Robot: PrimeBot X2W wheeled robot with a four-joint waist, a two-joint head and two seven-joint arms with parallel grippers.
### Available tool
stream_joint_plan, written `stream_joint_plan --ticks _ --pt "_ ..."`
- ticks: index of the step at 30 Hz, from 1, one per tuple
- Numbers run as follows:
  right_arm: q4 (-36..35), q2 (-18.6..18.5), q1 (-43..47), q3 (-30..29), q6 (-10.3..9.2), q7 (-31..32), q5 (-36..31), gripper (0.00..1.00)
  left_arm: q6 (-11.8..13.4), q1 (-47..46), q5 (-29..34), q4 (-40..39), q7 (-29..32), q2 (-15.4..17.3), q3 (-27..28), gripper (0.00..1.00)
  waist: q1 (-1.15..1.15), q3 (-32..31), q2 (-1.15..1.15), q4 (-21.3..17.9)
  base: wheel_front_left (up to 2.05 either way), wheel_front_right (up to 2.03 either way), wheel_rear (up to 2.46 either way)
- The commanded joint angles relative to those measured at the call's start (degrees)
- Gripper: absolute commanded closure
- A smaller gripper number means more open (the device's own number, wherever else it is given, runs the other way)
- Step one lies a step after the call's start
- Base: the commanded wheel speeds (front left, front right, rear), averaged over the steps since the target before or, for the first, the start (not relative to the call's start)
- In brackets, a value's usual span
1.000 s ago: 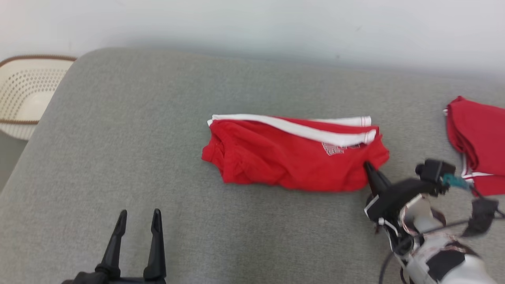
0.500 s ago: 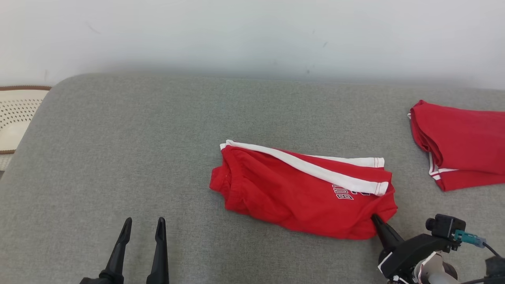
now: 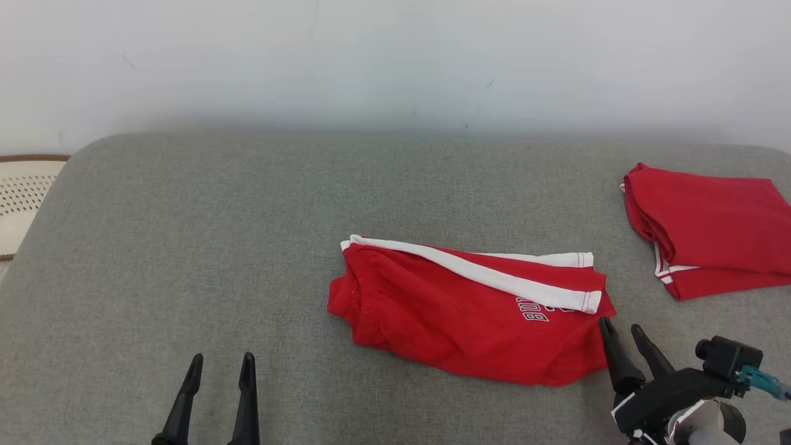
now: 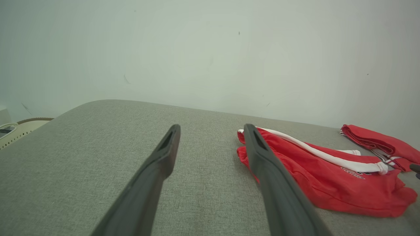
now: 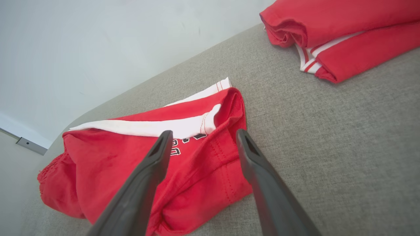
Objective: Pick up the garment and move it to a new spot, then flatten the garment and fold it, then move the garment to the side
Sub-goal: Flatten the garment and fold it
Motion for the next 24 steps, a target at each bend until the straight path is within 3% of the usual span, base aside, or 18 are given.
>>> stream_joint_plan --ticks 1,10,16,24 --pt "-0.24 0.4 1.31 -0.49 -0.05 -0.28 -0.95 0.0 -0.03 0.75 0.3 0.22 -0.09 0.01 0.35 0.0 0.0 -0.4 0.0 -0.28 0.0 0.0 0.0" --pt "-4.46 3.95 5.94 -10.74 -0.05 -1.72 -18.61 0.0 0.59 2.92 0.86 0.54 -0.09 0.01 2.95 0.0 0.0 -2.49 0.0 -1.57 0.0 0.0 0.0" --pt "-10.77 8.73 10.44 -17.8 -0.05 -2.01 -30.23 0.0 0.14 3.96 2.25 0.61 -0.09 0.01 4.53 0.0 0.0 -2.93 0.0 -2.75 0.0 0.0 0.0" --pt "-17.8 13.41 15.55 -22.97 -0.05 -2.09 -40.6 0.0 -0.02 4.14 4.59 1.66 -0.09 0.28 5.05 0.0 0.0 -3.25 0.0 -3.55 0.0 0.0 0.0"
